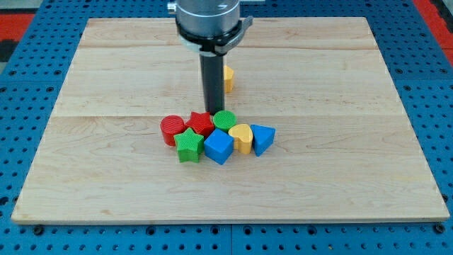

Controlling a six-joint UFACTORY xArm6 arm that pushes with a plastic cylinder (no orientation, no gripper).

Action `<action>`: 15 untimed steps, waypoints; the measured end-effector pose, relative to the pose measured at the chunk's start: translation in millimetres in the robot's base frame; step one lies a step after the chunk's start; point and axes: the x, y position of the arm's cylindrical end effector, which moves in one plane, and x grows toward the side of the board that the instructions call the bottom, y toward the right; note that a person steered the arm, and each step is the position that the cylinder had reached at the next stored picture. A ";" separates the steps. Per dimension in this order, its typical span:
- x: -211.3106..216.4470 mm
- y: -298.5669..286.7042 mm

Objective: Slide the group of blocks towards the down

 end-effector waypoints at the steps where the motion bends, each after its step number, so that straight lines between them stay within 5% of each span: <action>1: -17.3 61.1; 2: 37.2 113.7; 3: 49.7 94.0; 4: 50.3 45.0; 6: -8.5 65.7; 8: 9.4 -28.1; 10: 58.5 -21.1; 12: 15.0 7.2; 13: 23.7 49.3; 15: 44.7 19.2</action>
